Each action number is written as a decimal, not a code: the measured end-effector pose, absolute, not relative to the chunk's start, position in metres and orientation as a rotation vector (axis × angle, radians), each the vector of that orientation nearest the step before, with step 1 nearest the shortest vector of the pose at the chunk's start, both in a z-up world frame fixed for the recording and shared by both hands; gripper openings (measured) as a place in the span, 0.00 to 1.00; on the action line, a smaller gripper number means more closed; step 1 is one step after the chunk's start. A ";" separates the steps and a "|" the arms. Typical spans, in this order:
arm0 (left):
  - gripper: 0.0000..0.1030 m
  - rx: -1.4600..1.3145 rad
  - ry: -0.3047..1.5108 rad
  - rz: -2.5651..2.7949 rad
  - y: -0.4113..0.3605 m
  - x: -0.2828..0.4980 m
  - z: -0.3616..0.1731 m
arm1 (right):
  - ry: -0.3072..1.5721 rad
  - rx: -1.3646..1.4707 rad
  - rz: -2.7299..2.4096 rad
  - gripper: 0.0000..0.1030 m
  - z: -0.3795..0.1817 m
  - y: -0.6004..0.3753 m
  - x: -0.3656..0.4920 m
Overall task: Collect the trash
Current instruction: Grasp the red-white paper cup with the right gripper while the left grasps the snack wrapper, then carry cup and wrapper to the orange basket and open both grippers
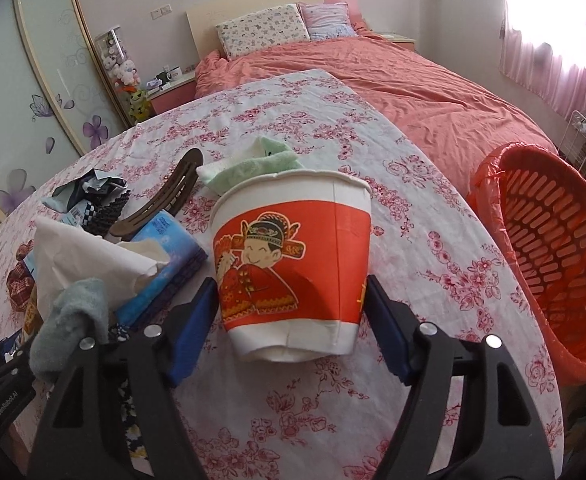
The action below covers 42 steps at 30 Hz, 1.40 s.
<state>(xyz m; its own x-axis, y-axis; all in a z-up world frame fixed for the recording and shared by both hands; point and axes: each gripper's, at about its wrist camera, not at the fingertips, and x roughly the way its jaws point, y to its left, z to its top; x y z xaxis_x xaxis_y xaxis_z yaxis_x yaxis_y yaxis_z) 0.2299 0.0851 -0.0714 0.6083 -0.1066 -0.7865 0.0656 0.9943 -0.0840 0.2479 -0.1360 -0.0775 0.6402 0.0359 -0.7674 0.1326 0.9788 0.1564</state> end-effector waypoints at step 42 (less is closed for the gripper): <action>0.30 -0.101 0.705 -0.271 0.022 0.194 0.021 | 0.605 0.273 -0.194 0.68 0.018 -0.227 0.144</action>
